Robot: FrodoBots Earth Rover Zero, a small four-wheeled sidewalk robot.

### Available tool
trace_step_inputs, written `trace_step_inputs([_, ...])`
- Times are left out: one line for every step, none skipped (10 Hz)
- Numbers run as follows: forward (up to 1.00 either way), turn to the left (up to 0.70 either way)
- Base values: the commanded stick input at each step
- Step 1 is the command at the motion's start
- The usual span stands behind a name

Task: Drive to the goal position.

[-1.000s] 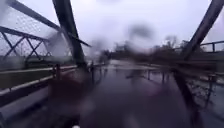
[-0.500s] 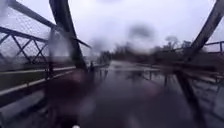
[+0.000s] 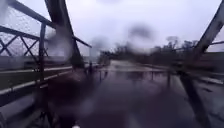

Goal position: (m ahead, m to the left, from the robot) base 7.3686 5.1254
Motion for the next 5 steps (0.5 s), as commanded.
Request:
trace_step_inputs([0.7,0.0])
trace_step_inputs([0.18,0.0])
trace_step_inputs([0.7,0.0])
trace_step_inputs([0.7,0.0])
trace_step_inputs([0.7,0.0])
